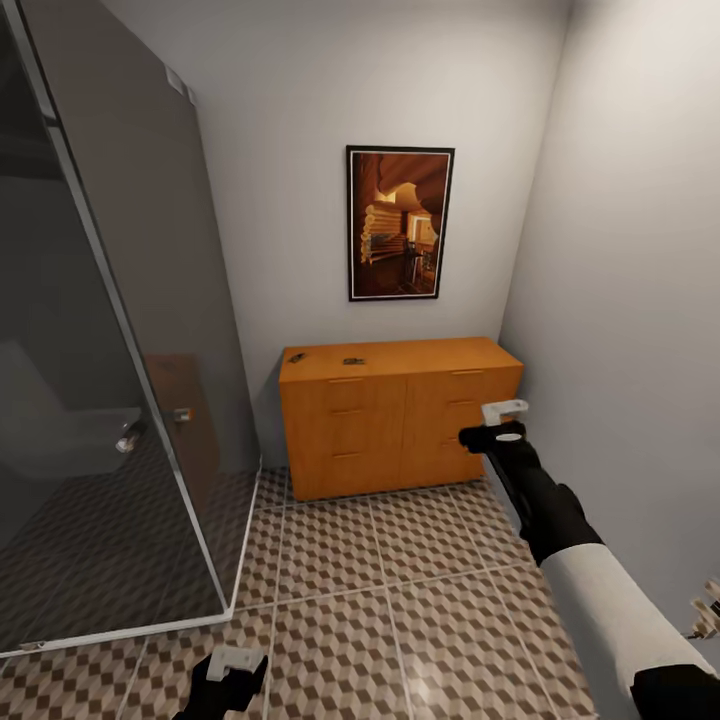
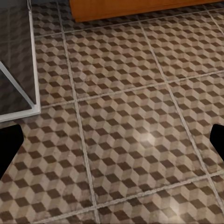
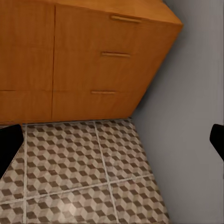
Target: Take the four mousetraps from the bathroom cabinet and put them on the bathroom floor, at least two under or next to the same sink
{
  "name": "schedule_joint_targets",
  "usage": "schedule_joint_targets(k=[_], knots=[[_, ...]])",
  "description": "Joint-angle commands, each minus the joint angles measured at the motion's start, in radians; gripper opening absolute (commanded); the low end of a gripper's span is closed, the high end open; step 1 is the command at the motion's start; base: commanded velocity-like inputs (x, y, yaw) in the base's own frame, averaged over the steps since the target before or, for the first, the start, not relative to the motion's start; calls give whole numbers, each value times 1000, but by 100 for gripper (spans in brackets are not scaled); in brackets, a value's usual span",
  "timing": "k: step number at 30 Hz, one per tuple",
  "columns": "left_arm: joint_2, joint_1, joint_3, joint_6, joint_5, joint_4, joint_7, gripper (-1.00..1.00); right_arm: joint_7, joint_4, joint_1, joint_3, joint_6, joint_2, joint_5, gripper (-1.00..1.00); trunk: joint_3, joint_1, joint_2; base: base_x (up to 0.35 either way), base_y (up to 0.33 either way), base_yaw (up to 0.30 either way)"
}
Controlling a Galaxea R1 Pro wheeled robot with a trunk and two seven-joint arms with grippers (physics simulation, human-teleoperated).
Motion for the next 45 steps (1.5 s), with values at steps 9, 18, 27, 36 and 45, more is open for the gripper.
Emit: schedule_joint_targets(k=[9, 18, 27, 36, 45], knots=[[0, 0, 0, 47, 0, -1, -1, 100, 106, 3, -136, 1, 82, 6, -2, 100, 0, 0, 0, 294, 0, 0], [1, 0, 0, 57, 0, -1, 0, 100, 251, 3, -145, 9, 87, 8, -2, 100, 0, 0, 0, 327, 0, 0], [24, 2, 0, 304, 0, 2, -6, 100, 371, 3, -146, 8, 85, 7, 1, 100, 0, 0, 0, 182, 0, 0], [34, 54, 0, 365, -1, 3, -7, 100, 453, 2, -146, 11, 83, 3, 6, 100, 0, 0, 0, 12, 0, 0], [87, 114, -1, 331, -6, 3, -9, 100, 569, 2, -146, 15, 53, -2, 35, 100, 0, 0, 0, 0, 0, 0]])
